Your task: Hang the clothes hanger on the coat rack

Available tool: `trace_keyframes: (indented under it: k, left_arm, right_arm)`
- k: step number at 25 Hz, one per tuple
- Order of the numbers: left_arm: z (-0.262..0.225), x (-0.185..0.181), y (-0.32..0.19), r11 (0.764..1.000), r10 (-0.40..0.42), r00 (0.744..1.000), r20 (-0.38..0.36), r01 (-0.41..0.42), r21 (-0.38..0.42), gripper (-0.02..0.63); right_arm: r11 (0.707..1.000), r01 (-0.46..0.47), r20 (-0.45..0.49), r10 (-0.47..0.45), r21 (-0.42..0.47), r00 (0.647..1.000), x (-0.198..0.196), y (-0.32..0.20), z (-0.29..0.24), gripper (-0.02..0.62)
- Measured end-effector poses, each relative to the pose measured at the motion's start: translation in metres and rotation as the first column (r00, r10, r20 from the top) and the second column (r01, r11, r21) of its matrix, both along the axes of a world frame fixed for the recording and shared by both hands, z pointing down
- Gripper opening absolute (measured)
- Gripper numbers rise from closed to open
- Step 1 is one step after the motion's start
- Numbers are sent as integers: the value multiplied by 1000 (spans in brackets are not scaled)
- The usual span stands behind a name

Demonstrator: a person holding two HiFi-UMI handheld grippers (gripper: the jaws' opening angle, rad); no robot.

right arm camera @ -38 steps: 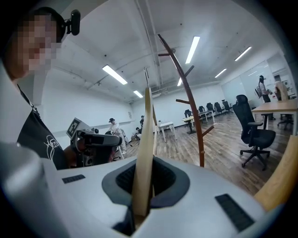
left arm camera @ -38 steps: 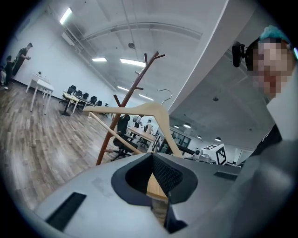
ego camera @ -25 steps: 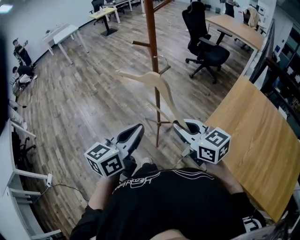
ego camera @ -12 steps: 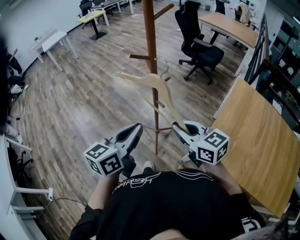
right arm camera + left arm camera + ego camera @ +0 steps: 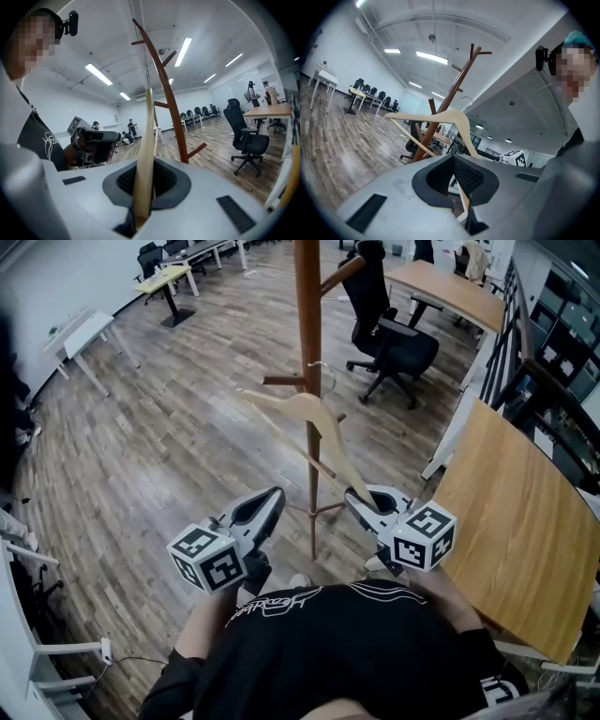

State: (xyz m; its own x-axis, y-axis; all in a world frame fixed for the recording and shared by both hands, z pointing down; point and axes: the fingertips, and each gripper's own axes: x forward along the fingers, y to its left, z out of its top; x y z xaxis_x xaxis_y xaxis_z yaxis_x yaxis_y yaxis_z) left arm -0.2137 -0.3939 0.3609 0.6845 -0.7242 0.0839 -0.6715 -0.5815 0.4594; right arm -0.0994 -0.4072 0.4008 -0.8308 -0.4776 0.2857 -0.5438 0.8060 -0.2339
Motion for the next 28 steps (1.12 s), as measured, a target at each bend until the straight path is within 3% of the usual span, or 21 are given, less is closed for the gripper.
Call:
trace_keyframes:
  k: [10,28]
  left_arm:
    - [16,-19,-36,999,25,999,-25,-26,-45,8]
    - [40,-35,-52,993,21,1000,-14,-22,-114,8]
  right_arm:
    - [999,-38,-66,36,-31,997,-19,-32,24,48]
    - [992,-75,-109,64,-102,992,-26,-54,68,48]
